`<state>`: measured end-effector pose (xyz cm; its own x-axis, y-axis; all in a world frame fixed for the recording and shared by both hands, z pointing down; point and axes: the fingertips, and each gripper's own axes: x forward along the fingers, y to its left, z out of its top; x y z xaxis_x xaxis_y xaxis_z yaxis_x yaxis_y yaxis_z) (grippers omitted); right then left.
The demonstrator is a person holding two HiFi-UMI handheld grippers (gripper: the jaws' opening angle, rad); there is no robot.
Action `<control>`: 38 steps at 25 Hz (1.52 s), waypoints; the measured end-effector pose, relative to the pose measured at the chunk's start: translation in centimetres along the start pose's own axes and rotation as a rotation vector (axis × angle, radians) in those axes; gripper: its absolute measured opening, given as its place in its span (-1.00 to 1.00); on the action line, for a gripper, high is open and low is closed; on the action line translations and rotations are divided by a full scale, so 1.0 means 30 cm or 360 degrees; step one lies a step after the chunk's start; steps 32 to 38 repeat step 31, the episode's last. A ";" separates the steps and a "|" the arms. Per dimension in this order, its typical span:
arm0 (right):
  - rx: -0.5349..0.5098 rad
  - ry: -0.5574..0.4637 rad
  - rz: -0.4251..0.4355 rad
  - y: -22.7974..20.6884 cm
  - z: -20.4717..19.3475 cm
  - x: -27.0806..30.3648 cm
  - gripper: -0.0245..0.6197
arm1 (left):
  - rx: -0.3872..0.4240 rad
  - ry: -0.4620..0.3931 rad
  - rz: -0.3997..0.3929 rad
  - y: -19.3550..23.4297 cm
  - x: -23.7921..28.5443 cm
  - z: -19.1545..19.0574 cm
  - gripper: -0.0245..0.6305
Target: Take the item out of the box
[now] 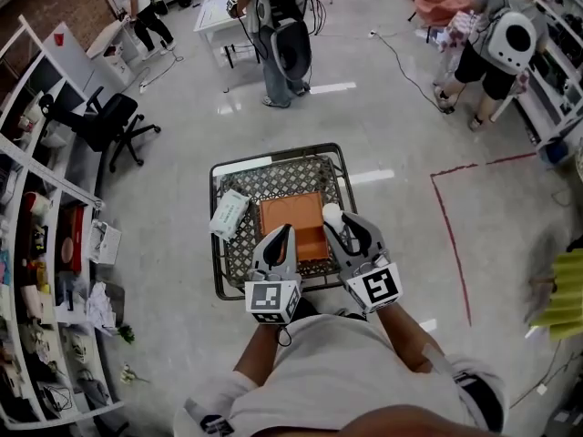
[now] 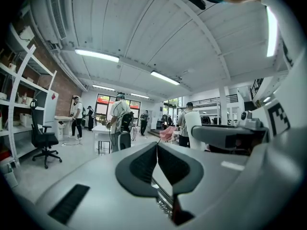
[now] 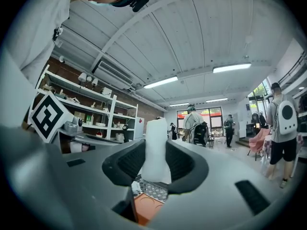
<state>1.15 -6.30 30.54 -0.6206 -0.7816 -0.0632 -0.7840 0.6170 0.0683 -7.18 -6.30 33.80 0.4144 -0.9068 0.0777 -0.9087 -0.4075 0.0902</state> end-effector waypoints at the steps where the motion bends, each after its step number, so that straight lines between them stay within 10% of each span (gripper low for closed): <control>1: 0.0001 -0.0002 0.0001 0.003 0.001 -0.001 -0.53 | -0.0007 0.0000 -0.0006 -0.004 0.000 -0.002 -0.89; 38: -0.0075 0.0003 -0.0001 0.032 0.010 0.045 -0.53 | -0.0016 -0.0026 0.0004 0.051 -0.008 -0.006 -0.89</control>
